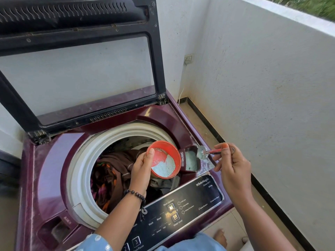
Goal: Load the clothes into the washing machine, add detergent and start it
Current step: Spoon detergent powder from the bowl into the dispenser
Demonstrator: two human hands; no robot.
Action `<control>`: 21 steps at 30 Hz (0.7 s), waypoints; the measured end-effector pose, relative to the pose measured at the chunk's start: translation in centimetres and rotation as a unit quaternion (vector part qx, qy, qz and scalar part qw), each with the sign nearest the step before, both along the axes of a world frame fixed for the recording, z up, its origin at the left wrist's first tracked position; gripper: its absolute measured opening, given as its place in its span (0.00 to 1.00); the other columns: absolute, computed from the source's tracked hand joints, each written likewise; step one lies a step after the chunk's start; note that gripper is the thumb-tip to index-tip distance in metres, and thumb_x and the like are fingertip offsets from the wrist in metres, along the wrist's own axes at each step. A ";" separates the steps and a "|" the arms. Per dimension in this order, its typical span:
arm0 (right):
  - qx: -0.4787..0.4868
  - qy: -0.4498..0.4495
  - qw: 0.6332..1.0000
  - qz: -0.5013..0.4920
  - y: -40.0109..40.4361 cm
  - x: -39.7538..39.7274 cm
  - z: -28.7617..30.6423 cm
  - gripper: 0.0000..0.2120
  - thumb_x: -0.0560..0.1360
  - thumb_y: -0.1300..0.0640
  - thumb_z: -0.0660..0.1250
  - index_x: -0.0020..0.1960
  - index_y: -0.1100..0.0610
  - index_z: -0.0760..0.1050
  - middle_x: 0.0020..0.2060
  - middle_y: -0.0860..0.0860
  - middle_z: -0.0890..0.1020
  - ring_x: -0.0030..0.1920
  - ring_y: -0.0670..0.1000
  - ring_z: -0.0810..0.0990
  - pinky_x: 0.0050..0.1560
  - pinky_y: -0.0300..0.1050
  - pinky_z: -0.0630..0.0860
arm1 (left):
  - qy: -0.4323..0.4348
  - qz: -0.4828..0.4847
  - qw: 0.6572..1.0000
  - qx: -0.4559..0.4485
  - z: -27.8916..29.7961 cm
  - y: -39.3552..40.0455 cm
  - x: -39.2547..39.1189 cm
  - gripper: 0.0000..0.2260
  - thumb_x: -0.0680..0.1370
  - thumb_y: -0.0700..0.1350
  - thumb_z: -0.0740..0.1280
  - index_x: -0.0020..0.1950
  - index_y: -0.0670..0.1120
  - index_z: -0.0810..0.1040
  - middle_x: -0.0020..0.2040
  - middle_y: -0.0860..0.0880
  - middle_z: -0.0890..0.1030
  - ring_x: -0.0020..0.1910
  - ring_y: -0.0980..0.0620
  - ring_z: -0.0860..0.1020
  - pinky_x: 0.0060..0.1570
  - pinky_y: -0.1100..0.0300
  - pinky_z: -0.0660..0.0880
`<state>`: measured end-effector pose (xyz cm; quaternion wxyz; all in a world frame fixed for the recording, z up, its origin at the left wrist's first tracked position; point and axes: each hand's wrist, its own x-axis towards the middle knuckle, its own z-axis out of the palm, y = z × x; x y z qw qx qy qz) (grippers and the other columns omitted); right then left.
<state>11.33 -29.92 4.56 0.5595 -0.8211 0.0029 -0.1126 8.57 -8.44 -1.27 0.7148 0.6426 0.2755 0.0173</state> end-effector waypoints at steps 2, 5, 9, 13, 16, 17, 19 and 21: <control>-0.004 -0.003 1.000 0.002 0.0 0.0 0.1 0.11 0.79 0.46 0.56 0.46 0.43 0.76 0.38 0.49 0.82 0.36 0.51 0.82 0.34 0.58 0.81 | -0.001 0.000 1.000 0.001 0.1 0.0 0.0 0.22 0.71 0.67 0.61 0.53 0.53 0.80 0.54 0.50 0.82 0.55 0.54 0.79 0.48 0.64 0.72; -0.008 -0.005 1.000 0.005 0.0 -0.1 0.2 0.10 0.78 0.45 0.56 0.47 0.42 0.76 0.39 0.51 0.83 0.37 0.51 0.82 0.33 0.59 0.81 | -0.002 -0.001 1.000 0.002 0.1 0.0 -0.1 0.22 0.71 0.67 0.61 0.53 0.52 0.80 0.54 0.50 0.82 0.56 0.54 0.79 0.48 0.64 0.72; -0.015 -0.013 1.000 0.006 0.0 -0.1 0.4 0.10 0.79 0.47 0.56 0.47 0.42 0.76 0.38 0.50 0.82 0.32 0.52 0.80 0.30 0.60 0.79 | -0.003 -0.005 1.000 0.006 0.3 -0.1 0.0 0.23 0.71 0.67 0.61 0.54 0.52 0.80 0.55 0.51 0.82 0.56 0.56 0.78 0.48 0.65 0.71; -0.018 -0.012 1.000 0.008 0.2 -0.1 0.5 0.09 0.79 0.48 0.56 0.47 0.43 0.76 0.38 0.50 0.82 0.31 0.51 0.80 0.30 0.57 0.80 | 0.000 -0.004 1.000 0.006 0.3 -0.1 0.0 0.24 0.71 0.67 0.61 0.55 0.52 0.79 0.55 0.51 0.82 0.55 0.56 0.78 0.47 0.66 0.71; -0.021 -0.011 1.000 0.007 0.2 -0.1 0.4 0.09 0.80 0.50 0.57 0.48 0.43 0.75 0.38 0.49 0.82 0.31 0.50 0.80 0.30 0.57 0.80 | 0.004 -0.004 1.000 0.008 0.4 -0.1 -0.1 0.20 0.72 0.66 0.61 0.53 0.54 0.79 0.55 0.52 0.81 0.55 0.58 0.78 0.46 0.66 0.70; -0.026 -0.012 1.000 0.007 0.1 -0.1 0.4 0.09 0.81 0.50 0.57 0.48 0.42 0.75 0.38 0.49 0.82 0.30 0.49 0.80 0.30 0.55 0.80 | 0.006 -0.003 1.000 0.010 0.4 -0.1 -0.1 0.19 0.73 0.65 0.61 0.53 0.54 0.79 0.55 0.52 0.81 0.55 0.57 0.78 0.46 0.66 0.70; -0.029 -0.014 0.999 0.008 0.2 -0.1 0.4 0.09 0.81 0.51 0.57 0.48 0.41 0.75 0.39 0.49 0.83 0.29 0.49 0.80 0.30 0.54 0.80 | 0.008 -0.001 1.000 0.016 0.4 -0.1 -0.1 0.15 0.77 0.62 0.61 0.52 0.53 0.79 0.54 0.51 0.81 0.54 0.57 0.78 0.45 0.67 0.70; -0.023 -0.013 1.000 0.010 0.2 -0.2 0.5 0.09 0.80 0.50 0.57 0.47 0.42 0.75 0.39 0.49 0.83 0.30 0.49 0.80 0.30 0.53 0.80 | 0.010 -0.003 1.000 0.018 0.5 -0.2 -0.1 0.13 0.79 0.60 0.61 0.51 0.54 0.78 0.54 0.52 0.81 0.53 0.58 0.78 0.44 0.67 0.70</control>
